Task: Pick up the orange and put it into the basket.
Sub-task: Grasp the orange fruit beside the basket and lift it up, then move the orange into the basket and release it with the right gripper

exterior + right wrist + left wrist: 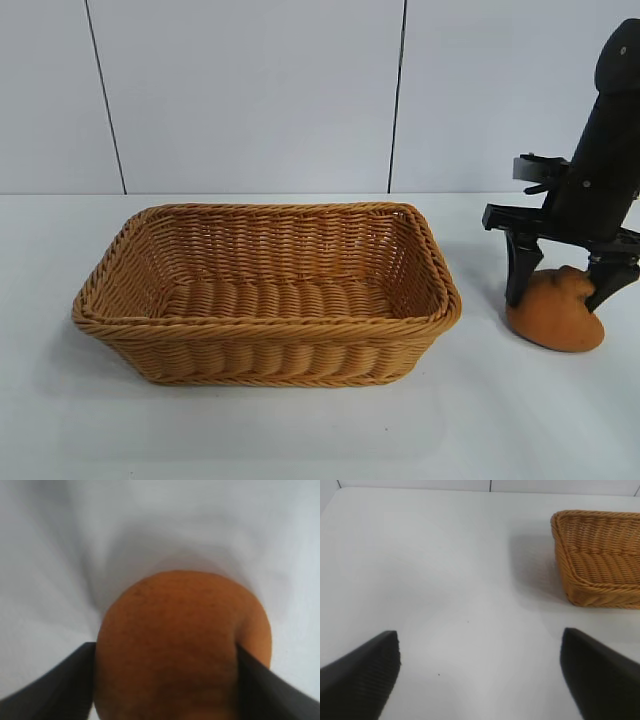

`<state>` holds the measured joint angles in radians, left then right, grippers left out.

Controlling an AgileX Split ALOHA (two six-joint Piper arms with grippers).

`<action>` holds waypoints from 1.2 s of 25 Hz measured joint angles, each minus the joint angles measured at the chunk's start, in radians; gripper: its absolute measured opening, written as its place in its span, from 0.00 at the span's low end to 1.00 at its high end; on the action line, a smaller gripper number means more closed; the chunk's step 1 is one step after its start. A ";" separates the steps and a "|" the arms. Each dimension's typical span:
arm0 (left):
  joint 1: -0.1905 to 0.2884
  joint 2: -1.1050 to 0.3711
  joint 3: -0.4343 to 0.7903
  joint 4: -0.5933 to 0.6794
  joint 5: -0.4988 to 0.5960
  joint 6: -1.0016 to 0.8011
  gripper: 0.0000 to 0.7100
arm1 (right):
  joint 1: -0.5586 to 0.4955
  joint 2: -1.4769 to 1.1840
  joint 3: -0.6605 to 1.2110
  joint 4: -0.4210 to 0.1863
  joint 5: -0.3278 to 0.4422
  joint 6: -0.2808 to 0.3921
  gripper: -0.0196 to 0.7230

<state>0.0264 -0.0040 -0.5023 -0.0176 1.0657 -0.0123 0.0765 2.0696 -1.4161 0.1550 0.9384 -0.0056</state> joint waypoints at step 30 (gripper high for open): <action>0.000 0.000 0.000 0.000 0.000 0.000 0.87 | 0.554 -0.109 -0.235 0.013 -0.054 0.067 0.07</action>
<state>0.0264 -0.0040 -0.5023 -0.0176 1.0657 -0.0123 0.6307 1.9604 -1.6515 0.1680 0.8839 0.0619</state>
